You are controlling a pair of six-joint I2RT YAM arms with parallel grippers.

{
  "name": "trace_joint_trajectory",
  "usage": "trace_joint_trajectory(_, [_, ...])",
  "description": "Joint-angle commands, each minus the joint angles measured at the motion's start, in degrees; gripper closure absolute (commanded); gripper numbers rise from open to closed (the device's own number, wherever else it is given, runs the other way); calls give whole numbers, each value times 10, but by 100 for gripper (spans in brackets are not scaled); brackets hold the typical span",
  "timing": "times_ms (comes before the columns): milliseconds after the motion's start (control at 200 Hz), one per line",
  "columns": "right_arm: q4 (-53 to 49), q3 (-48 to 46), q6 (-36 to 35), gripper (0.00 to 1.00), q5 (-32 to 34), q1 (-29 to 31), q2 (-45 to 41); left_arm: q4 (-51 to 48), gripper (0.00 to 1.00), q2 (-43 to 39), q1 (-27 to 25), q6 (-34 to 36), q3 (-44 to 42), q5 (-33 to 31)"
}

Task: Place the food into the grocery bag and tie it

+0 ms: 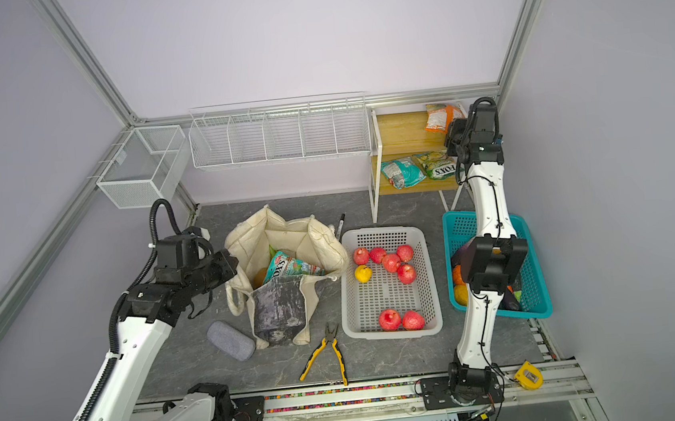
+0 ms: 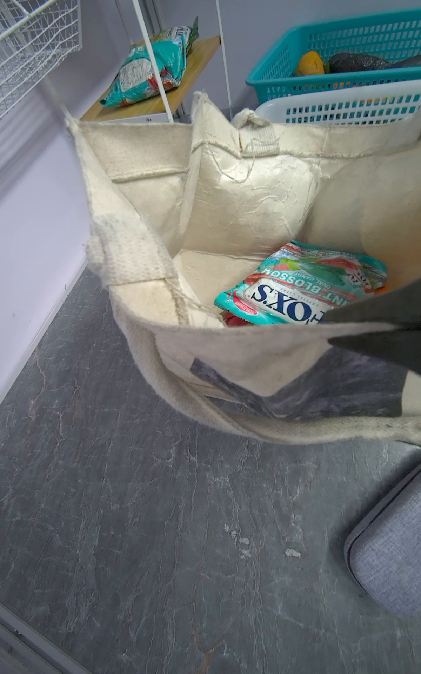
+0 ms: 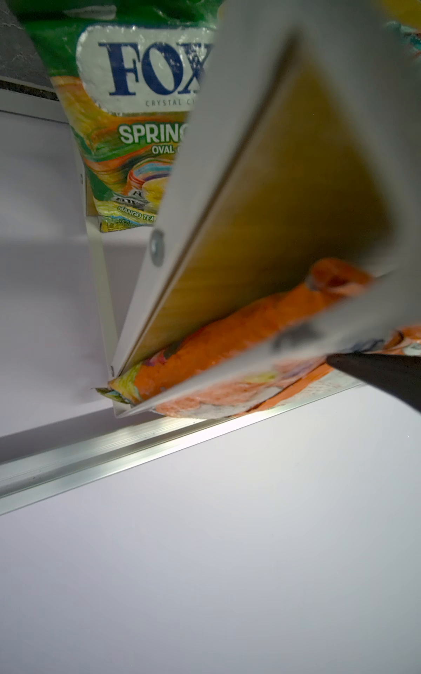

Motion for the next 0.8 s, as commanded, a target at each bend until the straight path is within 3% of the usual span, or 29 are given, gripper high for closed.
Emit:
trace_joint_trajectory(0, [13,-10,43,85,4,-1,5,8,100,5,-3,7,-2,-8])
trace_joint_trajectory(120, [15,-13,41,92,0,-1,-5,10,100,6,-3,7,-2,-6])
trace_joint_trajectory(355, [27,-26,18,93,-16,6,-48,10,100,4,-3,7,-5,-5])
trace_joint_trajectory(795, [20,-12,-119,93,-46,47,-142,1,100,-9,-2,11,-5,-4])
